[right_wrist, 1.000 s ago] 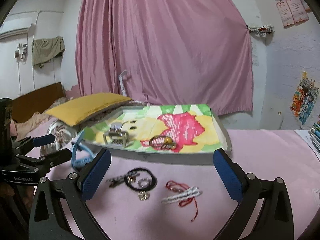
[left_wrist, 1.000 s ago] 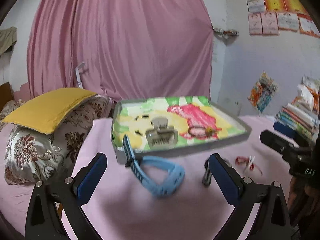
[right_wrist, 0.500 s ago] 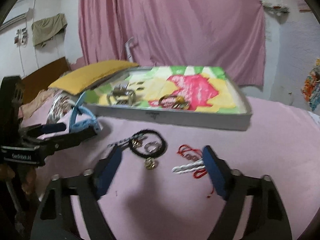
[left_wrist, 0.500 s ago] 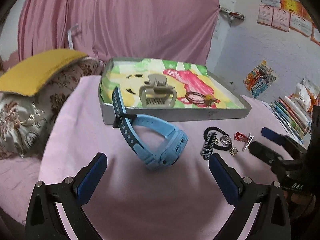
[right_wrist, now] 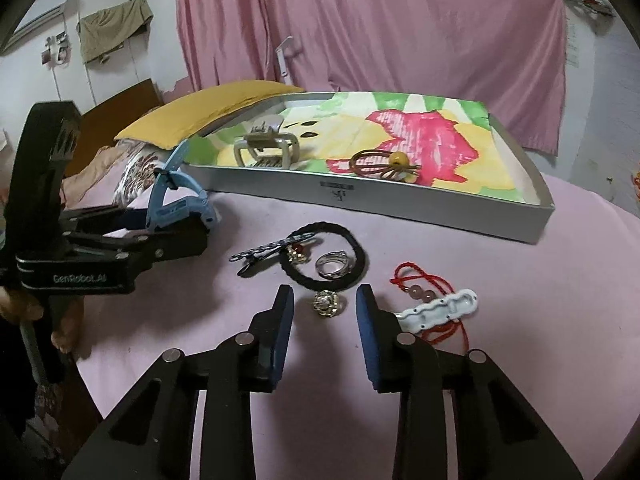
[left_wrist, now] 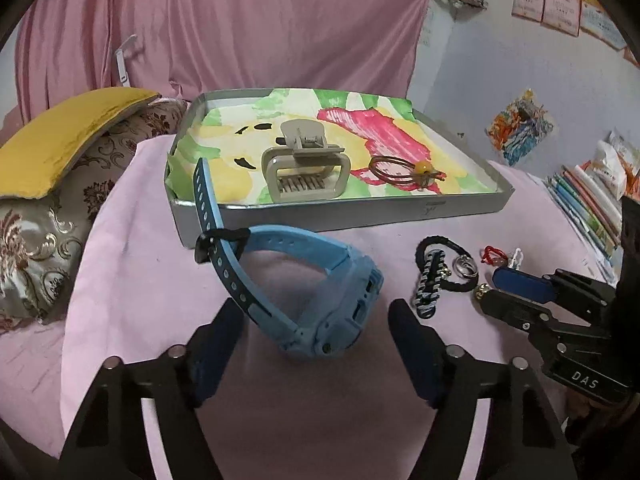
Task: Organize jewelry
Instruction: 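Grasp the blue smartwatch with the left gripper while the right grasps the silver charm, then carry the watch and silver charm into the tray and open both grippers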
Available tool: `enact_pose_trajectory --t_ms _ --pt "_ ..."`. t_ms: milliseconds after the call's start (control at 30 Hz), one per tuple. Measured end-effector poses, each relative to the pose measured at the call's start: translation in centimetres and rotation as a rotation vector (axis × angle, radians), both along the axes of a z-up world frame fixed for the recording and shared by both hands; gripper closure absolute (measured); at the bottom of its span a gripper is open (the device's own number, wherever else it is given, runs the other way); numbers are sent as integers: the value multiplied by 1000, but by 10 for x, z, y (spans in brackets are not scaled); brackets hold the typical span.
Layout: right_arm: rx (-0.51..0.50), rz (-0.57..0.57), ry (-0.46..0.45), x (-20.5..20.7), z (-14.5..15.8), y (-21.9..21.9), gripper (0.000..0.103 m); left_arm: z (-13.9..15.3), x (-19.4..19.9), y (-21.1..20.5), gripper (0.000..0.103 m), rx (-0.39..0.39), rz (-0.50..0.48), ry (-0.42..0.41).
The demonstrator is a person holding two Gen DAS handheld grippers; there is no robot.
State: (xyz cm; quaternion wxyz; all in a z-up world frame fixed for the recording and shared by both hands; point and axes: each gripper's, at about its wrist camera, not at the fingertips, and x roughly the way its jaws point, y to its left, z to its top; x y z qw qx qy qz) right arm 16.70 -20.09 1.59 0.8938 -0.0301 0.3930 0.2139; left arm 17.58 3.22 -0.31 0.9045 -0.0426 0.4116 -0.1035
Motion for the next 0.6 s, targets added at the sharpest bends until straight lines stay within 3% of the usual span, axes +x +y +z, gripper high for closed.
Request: enact_pose_trajectory --t_ms 200,300,600 --pt "-29 23 17 3 -1 7 84 2 3 -2 54 22 -17 2" --pt "-39 25 13 3 0 8 91 2 3 -2 60 21 -25 12" --pt "8 40 20 1 1 4 92 2 -3 -7 74 14 -42 9"
